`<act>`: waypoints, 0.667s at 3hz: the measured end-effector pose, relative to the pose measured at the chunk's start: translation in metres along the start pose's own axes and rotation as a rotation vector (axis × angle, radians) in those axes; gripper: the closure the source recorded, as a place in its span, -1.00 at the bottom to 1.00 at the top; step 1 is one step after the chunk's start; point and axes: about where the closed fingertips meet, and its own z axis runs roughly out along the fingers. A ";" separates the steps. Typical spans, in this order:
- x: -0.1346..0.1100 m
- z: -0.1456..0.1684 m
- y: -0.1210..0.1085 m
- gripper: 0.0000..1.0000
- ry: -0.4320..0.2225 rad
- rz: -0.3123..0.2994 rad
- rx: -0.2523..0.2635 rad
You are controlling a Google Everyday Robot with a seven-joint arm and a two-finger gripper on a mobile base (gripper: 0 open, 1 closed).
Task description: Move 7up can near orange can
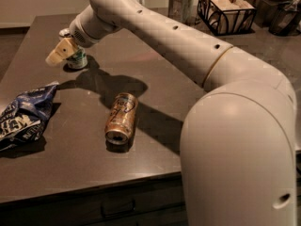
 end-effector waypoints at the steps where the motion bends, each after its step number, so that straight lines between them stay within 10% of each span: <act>1: -0.011 0.011 -0.001 -0.66 -0.008 -0.005 -0.012; 2: -0.017 0.013 -0.003 -0.19 -0.023 -0.001 -0.029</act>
Offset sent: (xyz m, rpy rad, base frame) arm 0.0152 0.0183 0.0173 0.0511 0.0093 0.0359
